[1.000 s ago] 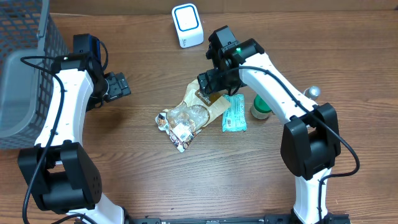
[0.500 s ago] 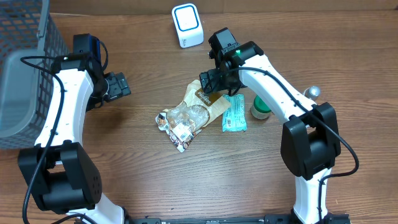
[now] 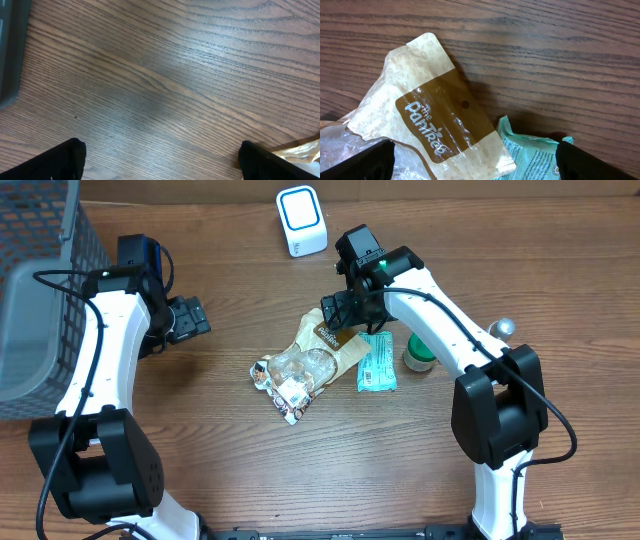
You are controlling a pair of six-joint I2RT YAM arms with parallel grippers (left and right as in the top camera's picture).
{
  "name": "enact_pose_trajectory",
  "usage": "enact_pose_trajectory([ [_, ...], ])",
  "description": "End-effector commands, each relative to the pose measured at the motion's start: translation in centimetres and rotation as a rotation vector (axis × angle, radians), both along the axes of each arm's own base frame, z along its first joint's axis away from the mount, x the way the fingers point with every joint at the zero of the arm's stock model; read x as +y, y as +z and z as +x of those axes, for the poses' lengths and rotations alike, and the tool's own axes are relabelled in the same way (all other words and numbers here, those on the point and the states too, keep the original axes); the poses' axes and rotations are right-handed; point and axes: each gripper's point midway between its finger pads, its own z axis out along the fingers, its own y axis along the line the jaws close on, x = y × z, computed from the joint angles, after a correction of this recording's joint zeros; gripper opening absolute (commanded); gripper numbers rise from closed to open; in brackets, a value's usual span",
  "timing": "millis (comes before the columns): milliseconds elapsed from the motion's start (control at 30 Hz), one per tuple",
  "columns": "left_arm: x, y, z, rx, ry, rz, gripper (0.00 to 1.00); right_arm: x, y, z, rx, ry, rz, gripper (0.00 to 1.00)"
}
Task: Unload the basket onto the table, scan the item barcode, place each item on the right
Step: 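Open the right gripper and lift it off the pouch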
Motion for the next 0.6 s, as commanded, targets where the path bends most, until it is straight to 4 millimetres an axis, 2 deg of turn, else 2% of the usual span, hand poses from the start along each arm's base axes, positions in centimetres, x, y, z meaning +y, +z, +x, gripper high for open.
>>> enact_pose_trajectory([
  [0, 0.19, 0.72, 0.49, -0.023, 0.004, 0.014, 1.0, -0.17, 0.3, 0.13, -0.013, -0.008, -0.002, 1.0],
  [567, 0.18, 0.72, 0.5, -0.023, 0.003, 0.014, 0.99, -0.13, -0.08, 0.09, -0.004, -0.006, -0.003, 1.0],
])
